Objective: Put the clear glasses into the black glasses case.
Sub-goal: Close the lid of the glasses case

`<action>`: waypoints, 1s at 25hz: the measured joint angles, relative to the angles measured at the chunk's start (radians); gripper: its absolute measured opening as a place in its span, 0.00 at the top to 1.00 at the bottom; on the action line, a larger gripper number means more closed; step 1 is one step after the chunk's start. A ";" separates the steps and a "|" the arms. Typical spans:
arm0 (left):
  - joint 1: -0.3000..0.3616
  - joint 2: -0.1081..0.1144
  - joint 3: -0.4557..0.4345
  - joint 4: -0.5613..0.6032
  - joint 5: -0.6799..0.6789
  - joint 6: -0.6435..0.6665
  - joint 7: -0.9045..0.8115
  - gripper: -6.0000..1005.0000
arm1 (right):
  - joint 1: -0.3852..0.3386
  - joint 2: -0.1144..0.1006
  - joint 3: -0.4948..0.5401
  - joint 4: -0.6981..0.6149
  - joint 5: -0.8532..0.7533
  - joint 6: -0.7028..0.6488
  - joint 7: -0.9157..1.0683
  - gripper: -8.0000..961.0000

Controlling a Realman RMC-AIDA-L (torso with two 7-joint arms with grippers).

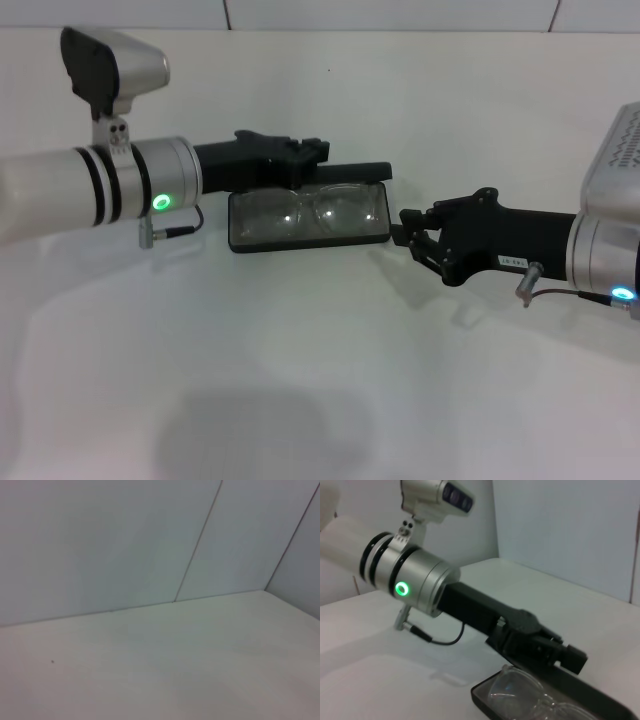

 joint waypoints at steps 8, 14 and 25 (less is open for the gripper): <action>0.047 -0.003 0.044 -0.078 -0.123 0.045 0.067 0.88 | 0.016 0.000 0.011 0.017 0.001 -0.001 -0.003 0.83; 0.107 0.003 0.056 -0.056 -0.190 0.144 0.106 0.88 | 0.028 0.000 0.023 0.021 0.001 -0.002 -0.024 0.83; 0.163 0.004 0.057 -0.010 -0.277 0.268 0.174 0.88 | 0.038 0.002 0.020 0.018 0.001 -0.005 -0.030 0.83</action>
